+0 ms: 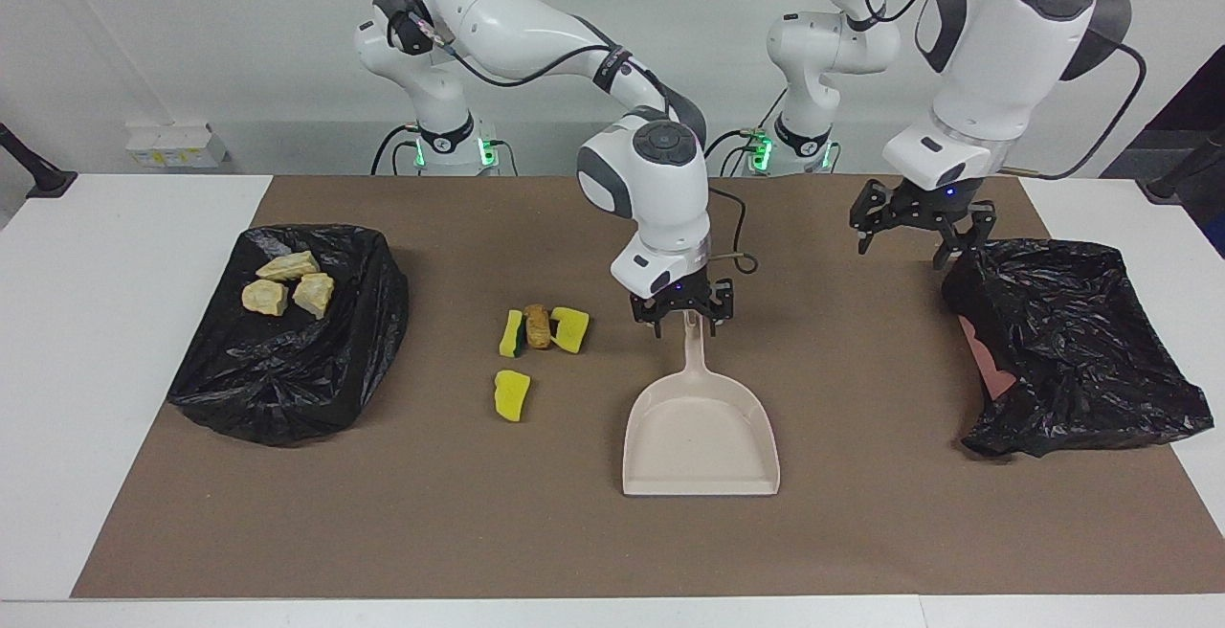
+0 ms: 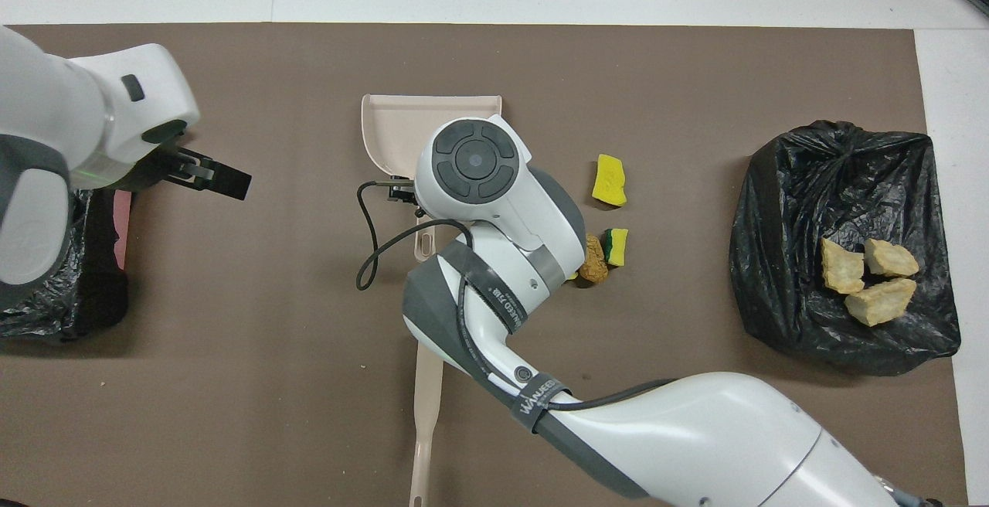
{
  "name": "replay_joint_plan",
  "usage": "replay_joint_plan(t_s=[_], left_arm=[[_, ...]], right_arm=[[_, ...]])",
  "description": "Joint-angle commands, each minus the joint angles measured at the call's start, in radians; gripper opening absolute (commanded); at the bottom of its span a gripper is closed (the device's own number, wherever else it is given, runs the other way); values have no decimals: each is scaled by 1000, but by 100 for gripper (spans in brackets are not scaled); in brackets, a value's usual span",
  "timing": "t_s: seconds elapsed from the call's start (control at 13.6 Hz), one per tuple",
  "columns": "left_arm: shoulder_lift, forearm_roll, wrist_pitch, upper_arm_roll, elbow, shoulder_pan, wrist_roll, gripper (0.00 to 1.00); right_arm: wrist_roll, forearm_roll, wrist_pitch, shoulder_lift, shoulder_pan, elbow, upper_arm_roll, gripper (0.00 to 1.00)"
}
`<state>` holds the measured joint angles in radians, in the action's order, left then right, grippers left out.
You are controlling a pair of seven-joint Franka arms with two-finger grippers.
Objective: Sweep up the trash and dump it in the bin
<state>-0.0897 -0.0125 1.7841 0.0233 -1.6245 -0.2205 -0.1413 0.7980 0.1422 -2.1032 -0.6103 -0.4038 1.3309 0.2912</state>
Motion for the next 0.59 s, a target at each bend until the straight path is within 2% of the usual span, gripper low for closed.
replay_joint_plan(t_s=[0.0,0.07,0.37,0.51], left_arm=[[-53,-23,58,-13,11,-62,90,100],[-71,-23,86,-11,8,-89,141,100],[-165,-21,182,-11,-1,-186,357,100],[-174,-11,254,-10,-40,-206,434,100]], right_arm=[[6,-6,92,76,42,53,29,100],[6,-16,121,116,42,89,34,100],[12,-110,106,344,-2,414,46,100],[30,-159,27,453,-56,595,46,100]])
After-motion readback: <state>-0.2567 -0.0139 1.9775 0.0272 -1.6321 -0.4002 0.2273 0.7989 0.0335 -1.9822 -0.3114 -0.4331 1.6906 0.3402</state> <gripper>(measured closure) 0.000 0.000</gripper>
